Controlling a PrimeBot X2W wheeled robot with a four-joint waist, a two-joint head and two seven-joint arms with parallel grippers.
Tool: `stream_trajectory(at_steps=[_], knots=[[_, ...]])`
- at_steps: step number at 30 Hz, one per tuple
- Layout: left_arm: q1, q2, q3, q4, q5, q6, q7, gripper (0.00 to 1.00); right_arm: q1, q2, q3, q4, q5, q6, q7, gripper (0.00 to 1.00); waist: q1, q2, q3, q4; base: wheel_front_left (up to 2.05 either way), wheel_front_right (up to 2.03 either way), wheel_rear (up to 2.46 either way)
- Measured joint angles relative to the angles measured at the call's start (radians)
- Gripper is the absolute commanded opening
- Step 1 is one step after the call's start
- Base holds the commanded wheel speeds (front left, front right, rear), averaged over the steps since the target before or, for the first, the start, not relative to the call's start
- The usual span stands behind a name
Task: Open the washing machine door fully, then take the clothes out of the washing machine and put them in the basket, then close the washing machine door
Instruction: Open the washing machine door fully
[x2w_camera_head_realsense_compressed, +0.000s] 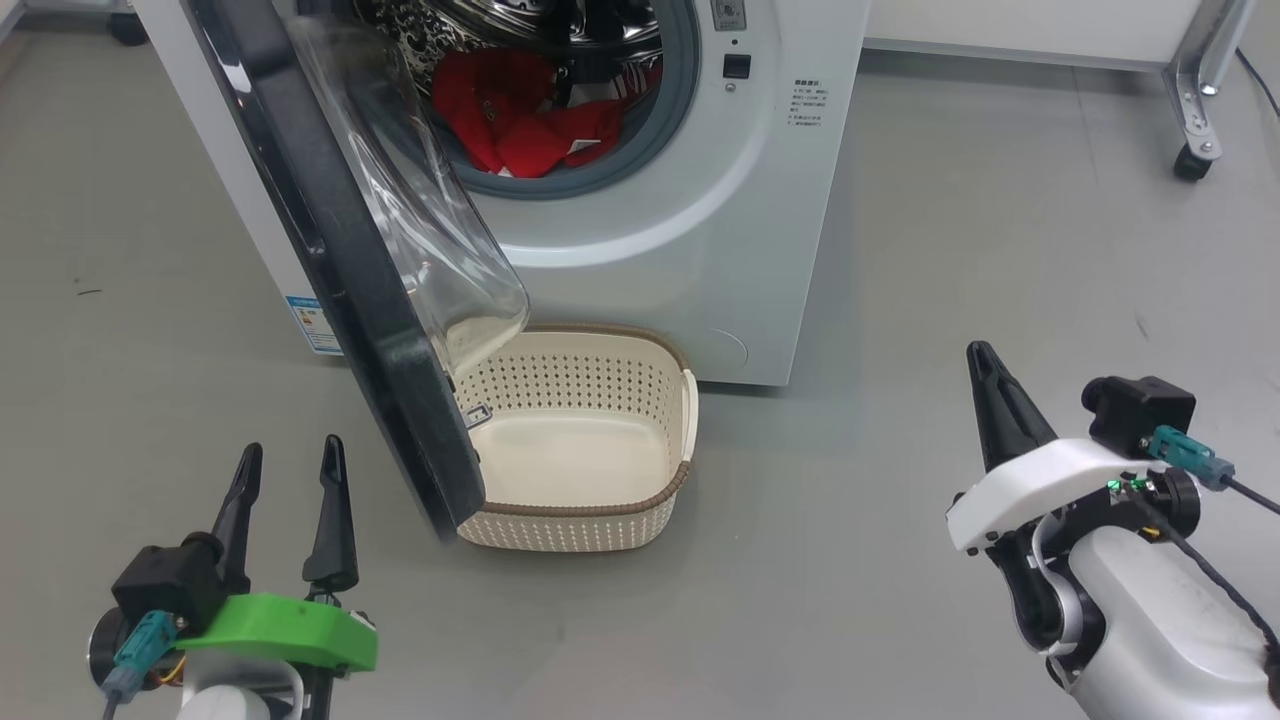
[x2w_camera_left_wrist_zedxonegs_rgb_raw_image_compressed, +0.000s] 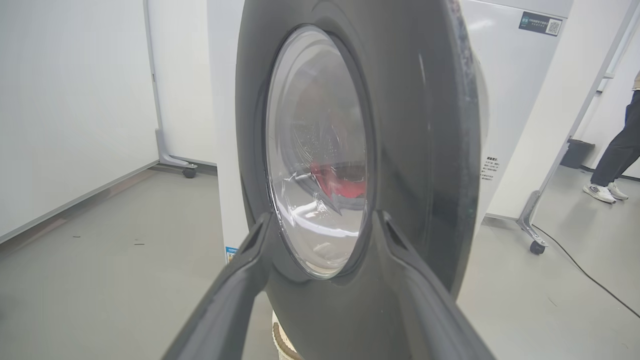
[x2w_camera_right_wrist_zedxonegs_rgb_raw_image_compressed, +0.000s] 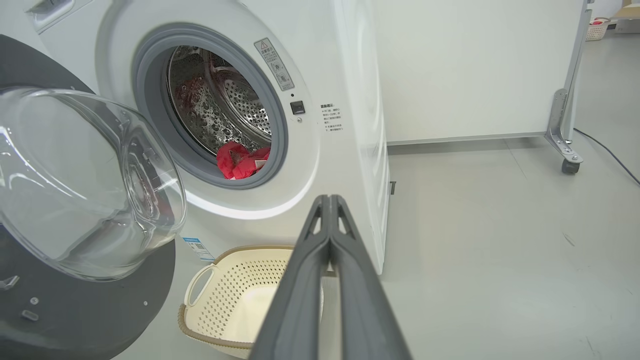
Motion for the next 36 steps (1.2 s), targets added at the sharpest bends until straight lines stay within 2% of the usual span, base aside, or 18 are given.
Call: stream_trajectory(at_steps=[1, 3, 4, 5, 6, 20, 36], knots=[[0.001, 0.0, 0.002, 0.0, 0.0, 0.0, 0.0, 1.0, 0.016, 0.004, -0.014, -0.012, -0.007, -0.001, 0.0, 0.0, 0.0, 0.0, 0.0, -0.001, 0.0, 0.0, 0.0], [0.004, 0.0, 0.007, -0.001, 0.0, -0.002, 0.0, 1.0, 0.057, 0.013, -0.036, -0.03, -0.026, -0.008, 0.0, 0.35, 0.0, 0.0, -0.001, -0.003, 0.0, 0.0, 0.0], [0.007, 0.0, 0.009, -0.001, 0.001, -0.002, 0.0, 1.0, 0.078, 0.017, -0.043, -0.037, -0.043, -0.009, 0.0, 0.46, 0.0, 0.0, -0.001, -0.005, 0.0, 0.0, 0.0], [0.011, 0.0, 0.01, -0.001, 0.002, -0.002, 0.0, 1.0, 0.095, 0.021, -0.055, -0.047, -0.056, -0.01, 0.0, 0.69, 0.0, 0.0, -0.002, -0.006, 0.0, 0.0, 0.0], [0.013, -0.001, 0.01, -0.001, 0.002, -0.003, 0.0, 1.0, 0.11, 0.024, -0.068, -0.057, -0.065, -0.014, 0.0, 1.0, 0.0, 0.0, -0.002, -0.007, 0.0, 0.0, 0.0], [0.025, -0.003, 0.024, 0.0, 0.009, -0.012, 0.0, 1.0, 0.23, 0.072, -0.182, -0.167, -0.19, -0.025, 0.0, 1.0, 0.0, 0.0, -0.003, -0.024, 0.0, 0.0, 0.0], [0.035, -0.006, 0.02, 0.002, 0.026, -0.013, 0.0, 1.0, 0.316, 0.123, -0.26, -0.214, -0.267, -0.032, 0.0, 1.0, 0.0001, 0.0, 0.006, -0.038, 0.0, 0.0, 0.0]])
